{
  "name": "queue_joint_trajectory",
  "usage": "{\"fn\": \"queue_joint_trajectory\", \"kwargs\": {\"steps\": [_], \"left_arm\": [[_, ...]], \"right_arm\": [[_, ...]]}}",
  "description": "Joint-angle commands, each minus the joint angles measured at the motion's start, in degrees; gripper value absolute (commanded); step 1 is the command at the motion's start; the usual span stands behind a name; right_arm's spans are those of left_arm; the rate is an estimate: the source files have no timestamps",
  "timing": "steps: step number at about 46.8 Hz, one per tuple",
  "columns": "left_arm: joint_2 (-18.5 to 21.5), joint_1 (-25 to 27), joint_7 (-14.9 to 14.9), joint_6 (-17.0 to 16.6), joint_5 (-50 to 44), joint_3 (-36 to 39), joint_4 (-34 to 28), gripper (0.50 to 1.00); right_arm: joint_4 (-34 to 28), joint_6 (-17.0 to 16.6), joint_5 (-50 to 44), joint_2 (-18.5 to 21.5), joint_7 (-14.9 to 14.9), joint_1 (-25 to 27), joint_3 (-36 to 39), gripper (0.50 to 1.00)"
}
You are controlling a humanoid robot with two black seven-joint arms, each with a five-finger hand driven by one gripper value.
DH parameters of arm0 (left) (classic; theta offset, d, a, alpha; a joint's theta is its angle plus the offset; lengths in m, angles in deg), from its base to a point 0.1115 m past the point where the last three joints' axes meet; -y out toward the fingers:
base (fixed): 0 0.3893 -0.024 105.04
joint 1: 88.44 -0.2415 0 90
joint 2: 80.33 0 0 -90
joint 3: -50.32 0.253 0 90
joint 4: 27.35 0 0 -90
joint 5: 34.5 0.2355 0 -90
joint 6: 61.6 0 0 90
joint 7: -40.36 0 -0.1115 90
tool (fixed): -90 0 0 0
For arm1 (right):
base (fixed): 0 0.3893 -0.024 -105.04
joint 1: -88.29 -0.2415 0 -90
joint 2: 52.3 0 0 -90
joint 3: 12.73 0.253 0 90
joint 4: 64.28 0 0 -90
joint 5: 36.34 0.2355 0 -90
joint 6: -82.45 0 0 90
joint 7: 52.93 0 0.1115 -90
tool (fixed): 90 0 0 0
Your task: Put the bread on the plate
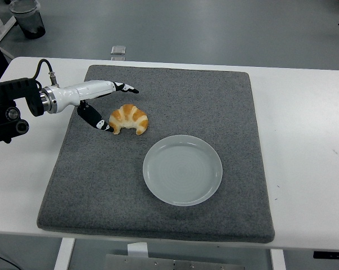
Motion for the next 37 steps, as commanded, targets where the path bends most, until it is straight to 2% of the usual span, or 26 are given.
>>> {"fn": "queue_joint_trajectory", "kwargs": {"steps": [1, 8, 15, 26, 37], "left_arm": [[-1.28, -0.40, 0.72, -0.69, 0.14, 0.08, 1.80, 0.986], [-3.56, -1.45, 2.47, -1.83, 0.06, 0.00, 3.83, 0.986], [-5.58, -2.51, 2.65, -3.67, 0.06, 0.00, 4.27, 0.986], [-8.31, -3.74, 2.74, -4.11, 0.06, -0.27, 8.40, 0.984], [-12.26, -4.97, 4.50, -4.20, -0.47, -0.44, 12.44, 0.979]], "right_arm": [[0.00, 0.00, 0.00, 0.00, 0.00, -0.04, 0.00, 0.930], [0.00, 0.00, 0.00, 0.00, 0.00, 0.04, 0.00, 0.932], [0.00, 0.00, 0.00, 0.00, 0.00, 0.04, 0.00, 0.930], [0.00, 0.00, 0.00, 0.00, 0.00, -0.04, 0.00, 0.930], [0.00, 0.00, 0.00, 0.00, 0.00, -0.04, 0.00, 0.930]]}}
